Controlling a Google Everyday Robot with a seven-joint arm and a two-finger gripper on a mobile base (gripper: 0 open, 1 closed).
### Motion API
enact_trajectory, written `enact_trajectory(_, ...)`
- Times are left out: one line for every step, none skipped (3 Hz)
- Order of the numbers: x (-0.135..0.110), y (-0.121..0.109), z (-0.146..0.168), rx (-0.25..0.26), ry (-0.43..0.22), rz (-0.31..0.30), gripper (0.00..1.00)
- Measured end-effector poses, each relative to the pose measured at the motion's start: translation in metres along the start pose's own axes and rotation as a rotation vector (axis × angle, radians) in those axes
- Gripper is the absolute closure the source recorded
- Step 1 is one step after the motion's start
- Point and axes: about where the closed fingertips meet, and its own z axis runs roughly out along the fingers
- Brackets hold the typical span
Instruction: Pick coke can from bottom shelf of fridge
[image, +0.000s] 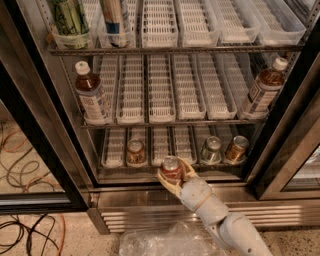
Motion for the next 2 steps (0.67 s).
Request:
enact_trajectory(0.004, 0.006, -0.016, -0.09, 0.009, 0.012, 1.0)
enact_trajectory(0.0, 0.016, -0.035, -0.18, -0.01, 0.051, 1.0)
